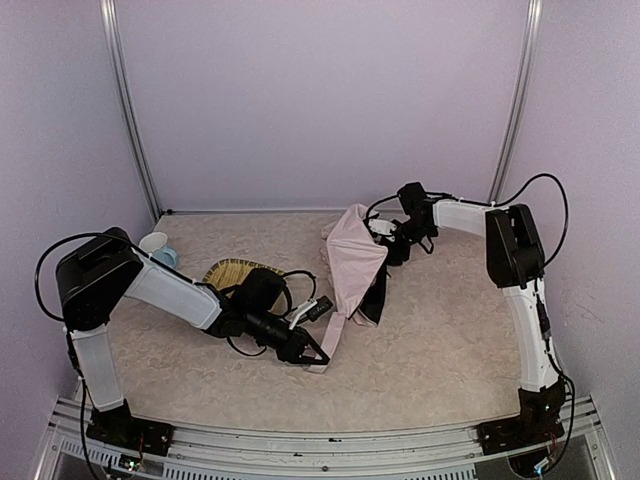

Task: Put away the umbrella

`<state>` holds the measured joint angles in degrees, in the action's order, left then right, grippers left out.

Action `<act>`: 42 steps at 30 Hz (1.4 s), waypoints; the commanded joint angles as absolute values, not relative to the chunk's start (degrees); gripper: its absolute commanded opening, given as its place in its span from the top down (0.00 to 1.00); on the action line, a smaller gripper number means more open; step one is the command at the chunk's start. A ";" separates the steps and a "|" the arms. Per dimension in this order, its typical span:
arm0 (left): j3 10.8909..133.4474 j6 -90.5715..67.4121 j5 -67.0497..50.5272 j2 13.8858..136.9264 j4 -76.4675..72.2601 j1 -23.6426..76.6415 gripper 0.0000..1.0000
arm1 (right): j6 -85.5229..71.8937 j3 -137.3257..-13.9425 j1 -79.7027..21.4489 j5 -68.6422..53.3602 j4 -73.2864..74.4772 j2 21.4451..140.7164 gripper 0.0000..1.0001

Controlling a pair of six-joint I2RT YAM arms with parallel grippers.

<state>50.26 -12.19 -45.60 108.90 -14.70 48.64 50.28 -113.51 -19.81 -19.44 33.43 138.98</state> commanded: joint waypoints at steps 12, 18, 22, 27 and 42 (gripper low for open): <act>50.89 -7.29 -44.05 105.72 -11.70 45.71 1.00 | 42.66 -103.57 -18.43 -31.47 22.75 126.33 1.00; 52.65 -2.51 -43.26 103.56 -6.98 42.32 1.00 | 36.87 -87.39 -17.97 -42.34 9.07 106.80 1.00; 55.34 1.75 -42.99 102.60 -2.59 41.86 1.00 | 33.33 -81.90 -17.87 -45.34 6.31 97.98 1.00; 58.19 8.61 -40.10 99.58 3.17 39.07 1.00 | 30.76 -75.59 -17.93 -48.10 5.78 88.10 1.00; 100.08 30.24 -29.18 119.72 18.28 30.55 1.00 | 37.52 -65.47 -41.58 -33.68 26.51 69.51 1.00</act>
<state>84.71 22.50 -33.98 112.66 10.94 31.75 35.77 -67.94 -33.30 -37.78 19.44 72.38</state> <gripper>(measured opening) 0.005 0.040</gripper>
